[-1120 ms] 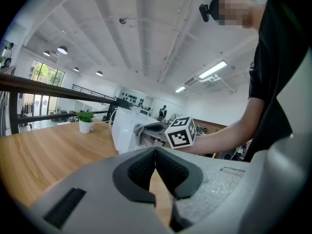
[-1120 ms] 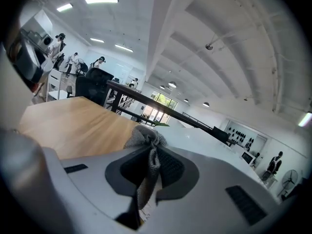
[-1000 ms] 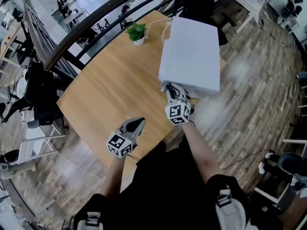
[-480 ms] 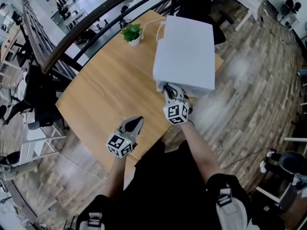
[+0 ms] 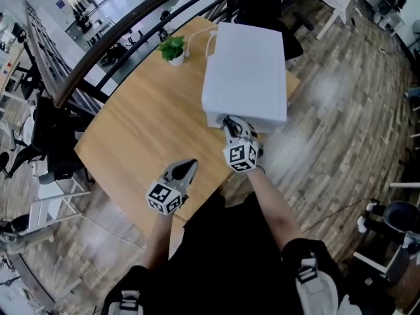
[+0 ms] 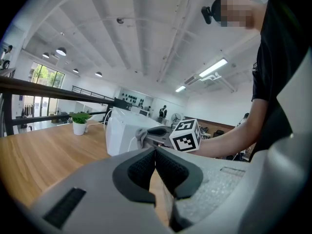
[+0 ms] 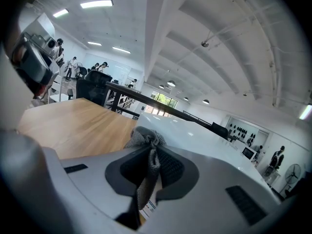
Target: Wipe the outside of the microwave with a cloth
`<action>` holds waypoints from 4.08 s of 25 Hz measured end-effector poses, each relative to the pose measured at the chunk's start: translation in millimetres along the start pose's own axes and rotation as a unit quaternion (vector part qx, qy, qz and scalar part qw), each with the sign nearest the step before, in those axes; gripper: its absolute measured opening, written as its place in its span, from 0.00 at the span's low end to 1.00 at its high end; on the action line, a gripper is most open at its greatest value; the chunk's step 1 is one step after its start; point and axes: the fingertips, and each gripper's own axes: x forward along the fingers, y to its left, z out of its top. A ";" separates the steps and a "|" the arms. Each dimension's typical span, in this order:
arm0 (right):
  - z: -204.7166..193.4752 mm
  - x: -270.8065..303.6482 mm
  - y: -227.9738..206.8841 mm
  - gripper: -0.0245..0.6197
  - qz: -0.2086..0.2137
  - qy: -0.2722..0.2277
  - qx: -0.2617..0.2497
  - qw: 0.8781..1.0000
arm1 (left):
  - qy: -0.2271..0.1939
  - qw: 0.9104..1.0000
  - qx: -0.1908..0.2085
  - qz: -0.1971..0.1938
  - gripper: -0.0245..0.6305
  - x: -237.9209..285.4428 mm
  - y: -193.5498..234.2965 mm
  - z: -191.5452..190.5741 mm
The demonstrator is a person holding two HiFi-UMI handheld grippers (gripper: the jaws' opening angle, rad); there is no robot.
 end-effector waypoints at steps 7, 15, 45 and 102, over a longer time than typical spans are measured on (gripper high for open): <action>-10.3 -9.5 -13.0 0.09 -0.014 0.007 0.004 1.000 | 0.005 1.000 0.003 -0.009 0.04 8.8 -4.2 0.3; -26.2 -29.3 -35.3 0.09 -0.036 0.019 0.019 0.999 | 0.001 1.000 0.015 -0.022 0.04 23.8 -12.7 9.0; -104.4 -110.3 -128.4 0.09 -0.135 0.085 0.042 0.986 | 0.017 0.998 0.014 -0.066 0.04 51.5 -41.0 3.7; -91.1 -21.7 -20.3 0.09 0.008 0.077 0.052 0.996 | 0.011 1.000 -0.008 0.004 0.04 -7.9 -10.4 -18.7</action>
